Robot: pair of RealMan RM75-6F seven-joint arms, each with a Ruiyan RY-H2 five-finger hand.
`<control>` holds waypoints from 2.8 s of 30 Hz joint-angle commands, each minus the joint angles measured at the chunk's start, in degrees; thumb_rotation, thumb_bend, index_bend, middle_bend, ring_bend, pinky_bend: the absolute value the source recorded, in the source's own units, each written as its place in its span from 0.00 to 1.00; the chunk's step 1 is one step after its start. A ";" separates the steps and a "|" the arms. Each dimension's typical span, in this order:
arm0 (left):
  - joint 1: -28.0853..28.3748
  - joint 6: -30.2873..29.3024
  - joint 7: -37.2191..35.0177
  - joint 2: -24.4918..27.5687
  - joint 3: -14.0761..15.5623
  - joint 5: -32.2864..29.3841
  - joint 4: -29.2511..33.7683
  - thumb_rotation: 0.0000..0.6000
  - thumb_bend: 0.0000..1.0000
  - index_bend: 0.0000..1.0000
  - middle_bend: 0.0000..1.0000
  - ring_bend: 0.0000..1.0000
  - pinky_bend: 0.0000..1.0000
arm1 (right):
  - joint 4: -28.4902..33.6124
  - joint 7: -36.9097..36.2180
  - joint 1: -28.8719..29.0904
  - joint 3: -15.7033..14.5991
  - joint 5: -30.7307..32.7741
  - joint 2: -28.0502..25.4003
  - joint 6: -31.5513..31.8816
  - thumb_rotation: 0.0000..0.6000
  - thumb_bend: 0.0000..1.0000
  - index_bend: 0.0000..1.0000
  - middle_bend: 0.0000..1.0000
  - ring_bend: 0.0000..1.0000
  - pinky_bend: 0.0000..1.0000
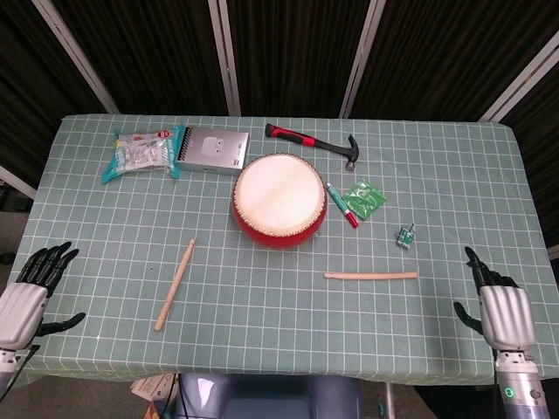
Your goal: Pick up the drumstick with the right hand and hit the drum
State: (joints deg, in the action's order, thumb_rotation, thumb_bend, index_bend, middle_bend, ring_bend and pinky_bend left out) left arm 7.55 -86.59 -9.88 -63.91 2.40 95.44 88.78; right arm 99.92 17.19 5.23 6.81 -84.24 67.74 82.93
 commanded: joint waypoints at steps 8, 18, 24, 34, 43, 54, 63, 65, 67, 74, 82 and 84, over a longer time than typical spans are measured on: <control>0.27 1.29 -1.89 0.89 0.26 -0.75 0.82 1.00 0.00 0.00 0.00 0.00 0.01 | 0.82 13.21 11.46 6.42 10.70 8.60 -10.93 1.00 0.28 0.45 1.00 1.00 1.00; 0.98 3.58 -3.63 2.00 0.37 -1.96 2.19 1.00 0.00 0.00 0.00 0.00 0.01 | -3.64 19.31 17.85 8.17 19.21 15.44 -15.43 1.00 0.31 0.47 1.00 1.00 1.00; 1.14 4.13 -4.61 2.43 0.35 -2.37 2.53 1.00 0.00 0.00 0.00 0.00 0.01 | -6.73 20.63 19.78 7.77 22.96 18.53 -16.86 1.00 0.31 0.47 1.00 1.00 1.00; 1.21 4.56 -4.71 2.66 0.39 -2.58 2.99 1.00 0.00 0.00 0.00 0.00 0.01 | -10.75 20.01 20.05 5.29 25.27 21.49 -17.10 1.00 0.34 0.47 1.00 1.00 1.00; 0.98 4.29 -4.69 2.54 0.40 -2.56 2.85 1.00 0.00 0.00 0.00 0.00 0.01 | -13.74 19.46 20.07 3.16 26.76 22.70 -17.37 1.00 0.41 0.47 1.00 1.00 1.00; 1.02 4.54 -4.74 2.49 0.23 -2.88 2.88 1.00 0.00 0.00 0.00 0.00 0.01 | -16.86 18.51 20.59 2.51 28.44 23.43 -18.23 1.00 0.41 0.47 1.00 1.00 1.00; 1.01 4.68 -4.85 2.53 0.23 -2.99 2.87 1.00 0.00 0.00 0.00 0.00 0.01 | -18.22 18.14 20.71 1.99 29.54 23.81 -18.68 1.00 0.41 0.47 1.00 1.00 1.00; 1.00 4.71 -4.86 2.53 0.24 -3.00 2.86 1.00 0.00 0.00 0.00 0.00 0.01 | -18.53 18.20 20.74 1.89 29.76 23.91 -18.71 1.00 0.41 0.47 1.00 1.00 1.00; 1.00 4.70 -4.85 2.54 0.23 -2.98 2.91 1.00 0.00 0.00 0.00 0.00 0.01 | -19.02 18.19 20.73 1.83 30.20 24.05 -18.79 1.00 0.41 0.47 1.00 1.00 1.00; 1.02 4.76 -4.65 2.57 0.18 -3.00 3.15 1.00 0.00 0.00 0.00 0.00 0.01 | -19.64 18.12 20.59 1.50 31.18 24.21 -18.85 1.00 0.41 0.78 1.00 1.00 1.00; 0.88 4.44 -4.76 2.56 0.25 -2.74 3.01 1.00 0.00 0.00 0.00 0.00 0.01 | -17.02 16.86 20.12 2.10 29.74 22.54 -16.49 1.00 0.43 0.97 1.00 1.00 1.00; 0.95 4.44 -4.66 2.60 0.18 -2.68 3.30 1.00 0.00 0.00 0.00 0.00 0.01 | -13.53 16.16 19.84 3.42 28.78 20.02 -14.50 1.00 0.43 0.98 1.00 1.00 1.00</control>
State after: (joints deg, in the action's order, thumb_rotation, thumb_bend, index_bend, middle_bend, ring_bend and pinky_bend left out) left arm 8.46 -82.16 -14.60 -61.34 2.61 92.75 91.97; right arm 83.44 34.04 25.37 9.05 -54.57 89.94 66.62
